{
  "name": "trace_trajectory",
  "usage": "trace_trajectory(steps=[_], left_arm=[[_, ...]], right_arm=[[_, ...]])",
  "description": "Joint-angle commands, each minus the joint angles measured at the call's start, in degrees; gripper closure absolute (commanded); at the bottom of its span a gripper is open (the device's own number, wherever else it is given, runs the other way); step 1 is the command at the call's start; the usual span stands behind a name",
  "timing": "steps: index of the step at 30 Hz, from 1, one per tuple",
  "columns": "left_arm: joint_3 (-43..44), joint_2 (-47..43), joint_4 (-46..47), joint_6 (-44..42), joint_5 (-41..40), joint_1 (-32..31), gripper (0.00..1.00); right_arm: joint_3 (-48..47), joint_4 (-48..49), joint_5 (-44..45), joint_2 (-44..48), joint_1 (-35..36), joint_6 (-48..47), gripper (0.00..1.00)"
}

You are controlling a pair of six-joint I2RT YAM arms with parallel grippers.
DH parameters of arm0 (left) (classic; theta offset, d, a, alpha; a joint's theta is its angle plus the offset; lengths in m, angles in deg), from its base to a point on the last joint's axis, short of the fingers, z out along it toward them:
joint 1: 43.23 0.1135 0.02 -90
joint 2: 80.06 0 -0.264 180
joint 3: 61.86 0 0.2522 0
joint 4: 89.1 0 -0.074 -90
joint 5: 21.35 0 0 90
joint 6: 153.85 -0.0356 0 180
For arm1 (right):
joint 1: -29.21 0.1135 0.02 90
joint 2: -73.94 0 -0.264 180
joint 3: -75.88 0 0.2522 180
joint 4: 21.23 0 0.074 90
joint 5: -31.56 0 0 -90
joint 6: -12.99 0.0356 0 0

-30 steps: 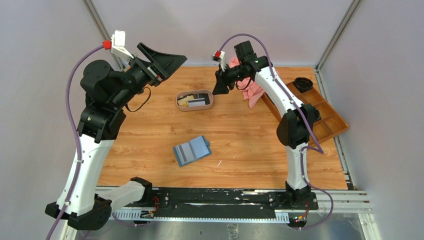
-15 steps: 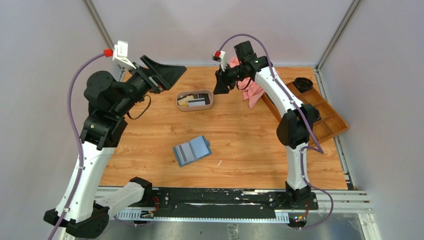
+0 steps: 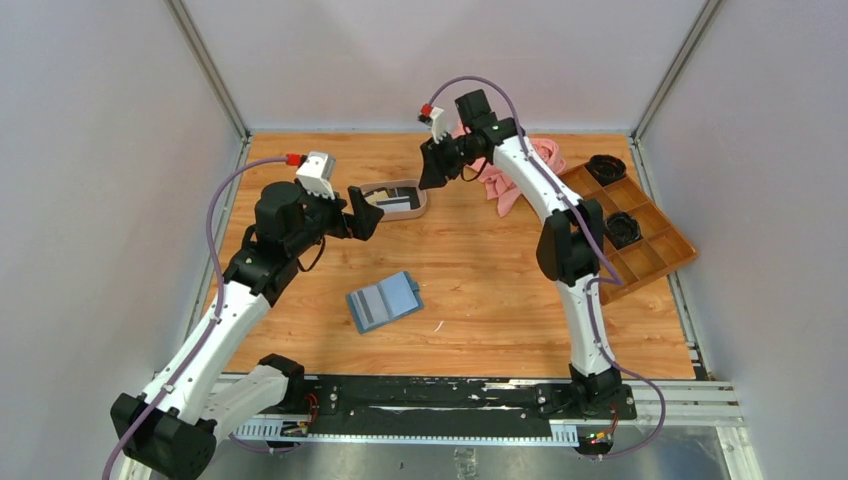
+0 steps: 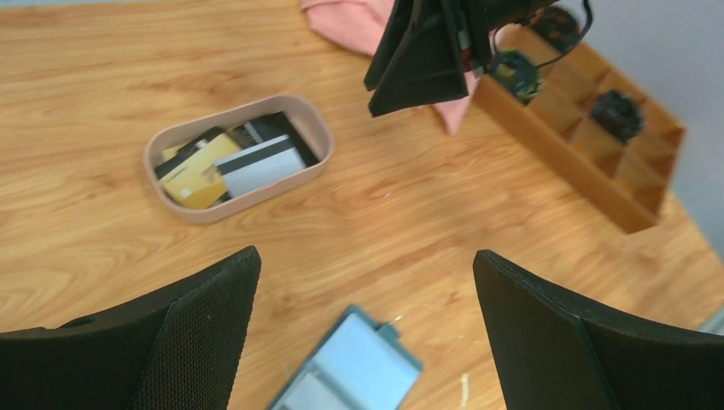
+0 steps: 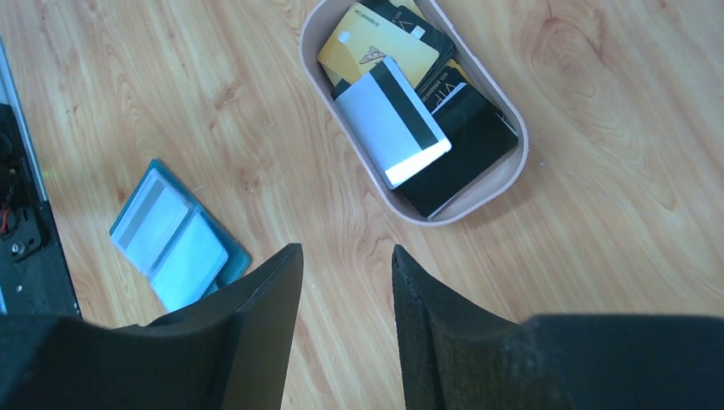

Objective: Put the credit cards into the card holder
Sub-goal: Move the storage box to the center of the board.

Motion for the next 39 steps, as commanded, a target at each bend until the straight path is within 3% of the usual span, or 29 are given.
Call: trace_trajectory(steps=[1,10,13,16,19,22,39], left_arm=[[-1.3,0.0,0.7,-9.3,-8.9,0.3,0.00],[-2.2,0.3,-1.3,-13.2,-16.7,0.3,0.01],[-2.3,0.5,-1.7,-13.9,-18.3,0.4,0.01],[-2.4,0.5,-1.8,-14.3,-19.2,0.4,0.01],[-2.4,0.6,-1.7,-14.3,-19.4,0.4,0.00],[-2.5,0.6,-1.8,-14.3,-19.4,0.4,0.00],[-2.4,0.1,-1.7,-13.9,-17.6,0.4,0.00]], right_arm=[[-3.9,4.0,0.4,-5.0,1.6,7.0,0.52],[-13.4,6.8,1.8,-16.4,3.4,10.0,0.49],[-15.1,7.2,4.5,-19.2,3.8,9.7,0.54],[-14.2,7.1,7.2,-20.0,3.9,8.3,0.66],[-11.2,6.4,9.9,-18.8,4.0,5.7,0.78],[-4.8,5.6,11.9,-14.8,4.0,1.1,0.83],[32.5,-1.9,10.5,9.5,2.0,-15.1,0.83]])
